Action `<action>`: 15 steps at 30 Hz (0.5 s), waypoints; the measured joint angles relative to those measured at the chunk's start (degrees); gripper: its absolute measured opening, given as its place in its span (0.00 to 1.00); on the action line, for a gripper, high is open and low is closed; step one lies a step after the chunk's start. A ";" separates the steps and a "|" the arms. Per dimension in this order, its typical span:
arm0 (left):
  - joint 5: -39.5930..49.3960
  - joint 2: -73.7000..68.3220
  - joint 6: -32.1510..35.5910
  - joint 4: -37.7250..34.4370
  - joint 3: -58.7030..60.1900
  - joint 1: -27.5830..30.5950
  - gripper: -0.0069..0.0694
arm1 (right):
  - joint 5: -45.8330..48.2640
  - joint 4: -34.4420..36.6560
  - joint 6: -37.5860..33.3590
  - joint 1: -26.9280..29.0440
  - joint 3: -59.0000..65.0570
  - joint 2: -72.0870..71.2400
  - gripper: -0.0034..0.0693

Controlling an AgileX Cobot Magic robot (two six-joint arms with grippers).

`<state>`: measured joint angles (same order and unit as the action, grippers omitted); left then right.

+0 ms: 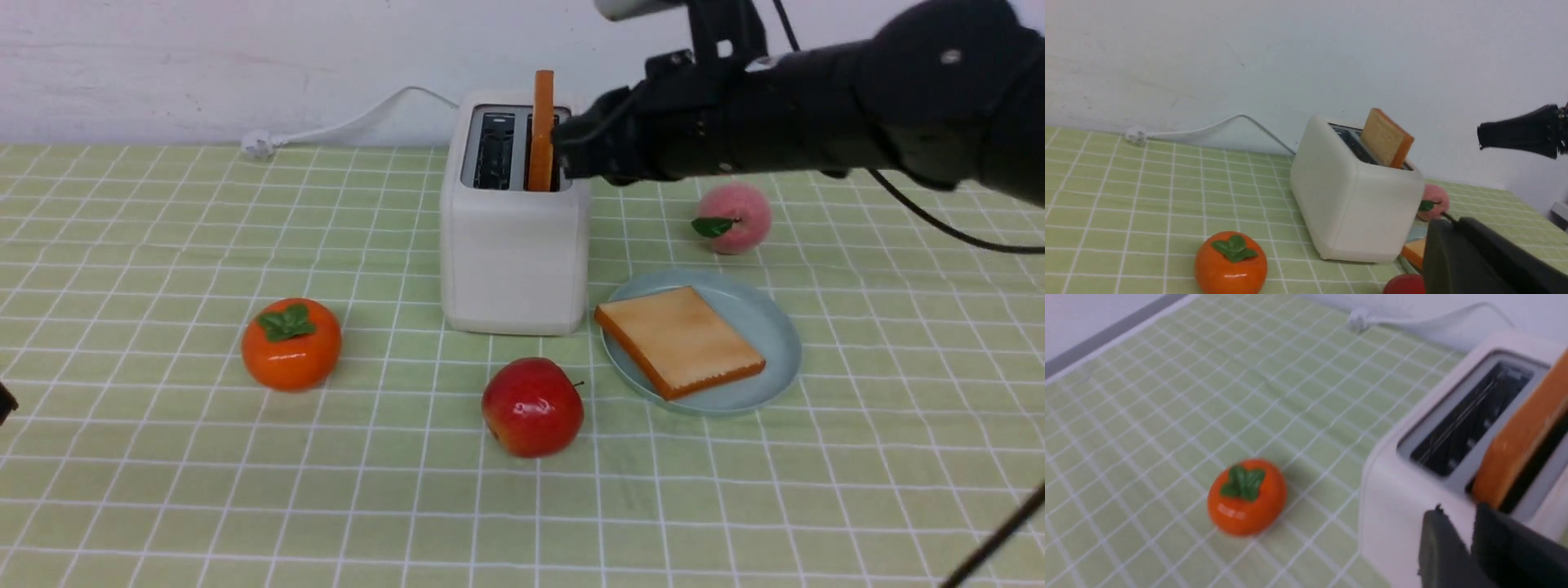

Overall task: Take toasted bread from bread machine on green coffee tablecloth place on plate.
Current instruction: 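Grasp the toast slice in the toaster and pull it up out of the slot with the right gripper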

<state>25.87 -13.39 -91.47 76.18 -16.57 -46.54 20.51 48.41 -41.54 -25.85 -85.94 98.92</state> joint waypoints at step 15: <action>-11.64 0.00 0.00 3.02 0.05 0.00 0.07 | -16.38 3.08 1.39 -0.21 -9.63 18.23 0.83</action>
<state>14.23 -13.39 -91.47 79.20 -16.52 -46.54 4.13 51.50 -40.15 -26.06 -95.57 117.15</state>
